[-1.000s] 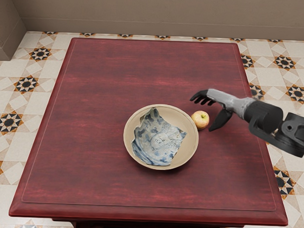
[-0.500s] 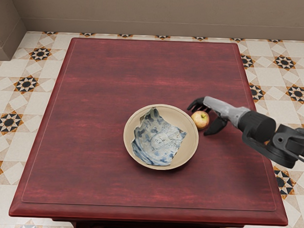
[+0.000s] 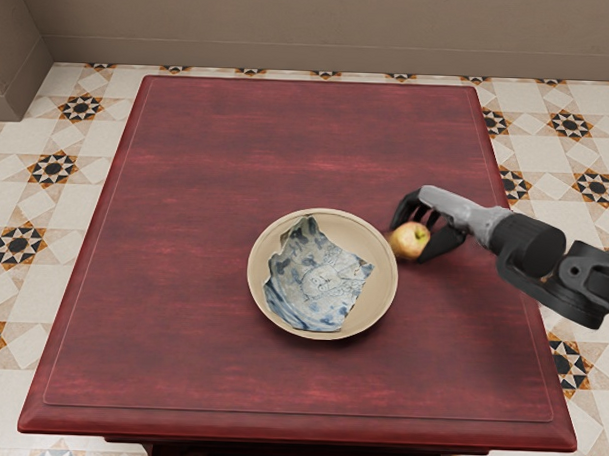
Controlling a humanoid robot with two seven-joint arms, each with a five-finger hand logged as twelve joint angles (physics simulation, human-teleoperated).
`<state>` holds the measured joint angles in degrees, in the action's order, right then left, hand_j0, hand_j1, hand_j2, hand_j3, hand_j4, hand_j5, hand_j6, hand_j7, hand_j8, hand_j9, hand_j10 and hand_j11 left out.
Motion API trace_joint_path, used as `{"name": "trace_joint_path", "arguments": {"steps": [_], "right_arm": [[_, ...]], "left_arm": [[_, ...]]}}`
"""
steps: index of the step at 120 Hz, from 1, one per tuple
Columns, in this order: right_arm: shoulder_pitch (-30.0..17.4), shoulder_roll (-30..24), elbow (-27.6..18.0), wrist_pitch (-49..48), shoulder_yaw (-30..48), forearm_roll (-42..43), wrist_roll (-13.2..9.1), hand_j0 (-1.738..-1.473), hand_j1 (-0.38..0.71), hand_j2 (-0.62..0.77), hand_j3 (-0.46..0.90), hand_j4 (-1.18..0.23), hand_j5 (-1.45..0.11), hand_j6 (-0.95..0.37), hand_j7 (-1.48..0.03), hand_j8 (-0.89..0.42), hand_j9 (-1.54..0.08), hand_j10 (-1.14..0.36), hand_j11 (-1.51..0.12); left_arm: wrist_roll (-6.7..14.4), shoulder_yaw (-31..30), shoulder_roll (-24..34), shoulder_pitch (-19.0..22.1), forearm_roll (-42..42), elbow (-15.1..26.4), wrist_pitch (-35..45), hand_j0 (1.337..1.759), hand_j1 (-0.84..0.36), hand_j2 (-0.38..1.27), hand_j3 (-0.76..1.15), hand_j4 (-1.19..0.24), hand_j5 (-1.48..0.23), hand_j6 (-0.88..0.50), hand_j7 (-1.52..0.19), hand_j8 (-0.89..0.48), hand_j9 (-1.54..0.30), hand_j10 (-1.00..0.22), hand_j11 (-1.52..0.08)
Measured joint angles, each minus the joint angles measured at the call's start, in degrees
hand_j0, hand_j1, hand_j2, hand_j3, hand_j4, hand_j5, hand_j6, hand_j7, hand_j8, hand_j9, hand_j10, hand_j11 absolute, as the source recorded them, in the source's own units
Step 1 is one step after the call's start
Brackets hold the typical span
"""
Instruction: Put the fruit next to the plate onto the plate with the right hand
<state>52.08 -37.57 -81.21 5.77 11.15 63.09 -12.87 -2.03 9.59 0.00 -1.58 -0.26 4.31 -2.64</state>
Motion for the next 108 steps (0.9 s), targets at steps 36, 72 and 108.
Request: {"name": "trace_joint_path", "arguments": {"steps": [36, 72, 108], "right_arm": [[4.04, -6.01, -1.87, -12.69, 4.54, -9.30, 0.00, -1.657, 0.24, 0.24, 0.00, -0.64, -0.89, -0.46, -0.86, -0.44, -0.88, -0.64, -0.89], [4.62, -8.93, -6.47, -26.87, 13.24, -19.10, -0.17, -1.657, 0.25, 0.24, 0.00, -0.65, -0.91, -0.44, -0.87, -0.43, -0.89, -0.65, -0.90], [4.20, -2.56, -8.52, -27.22, 13.71, -21.50, -0.69, -1.658, 0.26, 0.24, 0.00, -0.64, -0.92, -0.42, -0.88, -0.40, -0.91, -0.66, -0.91]], "left_arm": [[0.00, 0.00, 0.00, 0.00, 0.00, 0.00, 0.00, 1.658, 0.05, 0.05, 0.00, -0.25, -0.32, -0.25, -0.32, -0.25, -0.32, -0.25, -0.32], [0.00, 0.00, 0.00, 0.00, 0.00, 0.00, 0.00, 1.658, 0.05, 0.05, 0.00, -0.25, -0.32, -0.25, -0.32, -0.25, -0.32, -0.25, -0.32], [0.00, -0.01, 0.00, 0.00, 0.00, 0.00, 0.00, 1.658, 0.05, 0.05, 0.00, -0.25, -0.32, -0.25, -0.32, -0.25, -0.32, -0.25, -0.32]]}}
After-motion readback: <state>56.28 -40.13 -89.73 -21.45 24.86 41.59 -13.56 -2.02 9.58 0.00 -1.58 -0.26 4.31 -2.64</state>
